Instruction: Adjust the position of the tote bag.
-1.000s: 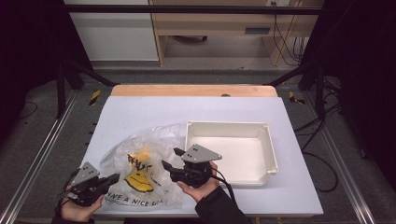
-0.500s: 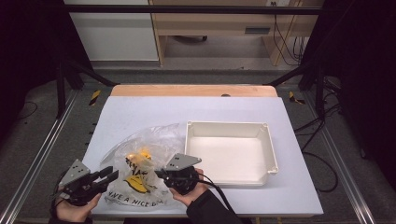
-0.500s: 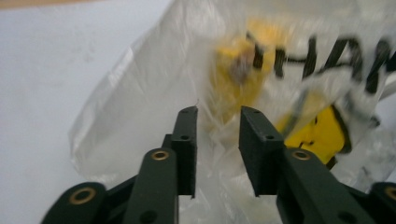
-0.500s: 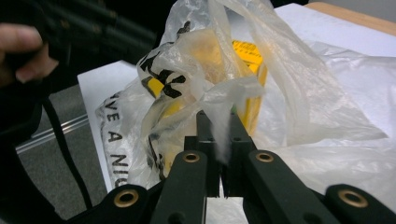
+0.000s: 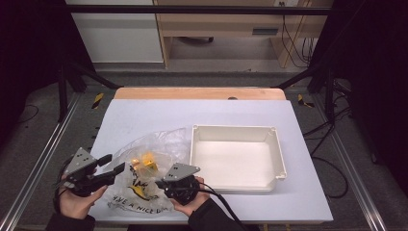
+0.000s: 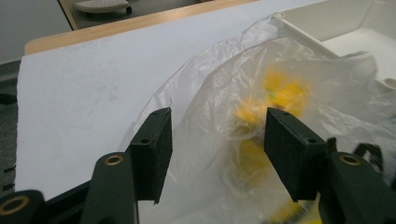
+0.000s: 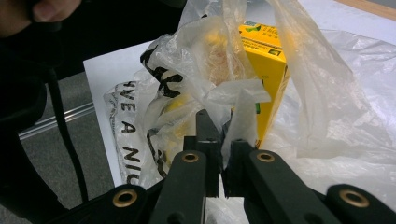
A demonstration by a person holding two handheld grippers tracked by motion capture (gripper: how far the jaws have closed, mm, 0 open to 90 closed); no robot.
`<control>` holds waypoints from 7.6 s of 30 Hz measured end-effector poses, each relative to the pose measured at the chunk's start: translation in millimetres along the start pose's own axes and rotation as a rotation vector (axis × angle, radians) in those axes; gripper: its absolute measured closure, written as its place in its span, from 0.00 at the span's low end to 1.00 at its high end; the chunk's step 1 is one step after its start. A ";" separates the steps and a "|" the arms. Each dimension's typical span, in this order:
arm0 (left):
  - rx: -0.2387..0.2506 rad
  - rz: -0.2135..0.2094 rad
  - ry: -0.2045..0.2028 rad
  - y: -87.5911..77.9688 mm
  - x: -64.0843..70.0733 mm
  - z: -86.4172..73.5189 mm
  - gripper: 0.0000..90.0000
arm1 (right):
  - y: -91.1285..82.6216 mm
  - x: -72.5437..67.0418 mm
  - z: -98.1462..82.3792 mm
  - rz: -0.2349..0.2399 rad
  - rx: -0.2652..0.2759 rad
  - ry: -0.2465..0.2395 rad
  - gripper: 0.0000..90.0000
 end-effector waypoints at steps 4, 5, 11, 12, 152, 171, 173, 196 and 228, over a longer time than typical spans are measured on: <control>-0.038 -0.011 0.003 10.4 -2.6 -1.6 0.71 | -0.1 -0.5 0.0 0.001 0.002 0.004 0.97; -0.046 -0.014 0.006 11.4 -3.3 -3.3 0.79 | 0.0 -0.5 0.0 0.002 0.002 0.004 0.97; -0.068 -0.009 0.000 11.3 -12.3 -13.4 1.00 | 3.0 -2.7 -0.4 0.009 0.003 0.000 0.97; -0.071 -0.002 -0.003 11.2 -14.1 -14.9 1.00 | 3.5 -3.2 -0.7 0.008 0.001 0.002 0.96; -0.127 0.078 -0.053 45.7 -38.1 -51.5 0.59 | 41.0 6.5 -62.6 -0.116 -0.149 0.079 0.99; 0.109 -0.044 -0.002 23.3 -8.6 31.0 0.52 | 41.3 7.1 -62.6 -0.111 -0.147 0.080 1.00; 0.096 -0.056 0.017 35.5 0.5 39.3 0.52 | 41.2 6.9 -62.6 -0.111 -0.148 0.084 1.00; -0.173 -0.003 -0.007 99.0 -27.0 -2.8 1.00 | 41.6 7.1 -62.5 -0.108 -0.147 0.088 1.00; -0.280 0.040 -0.055 118.6 -41.5 -43.0 1.00 | 20.5 16.1 -73.3 -0.146 -0.150 0.120 1.00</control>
Point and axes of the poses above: each handheld gripper's, and its own axes: y roughly forward along the jaws, z roughly out of its top, x roughly to its right, the point moved 5 cm from there along y, roughly forward along the jaws, and after that the axes turned 2 degrees about z, right-handed, at the moved point
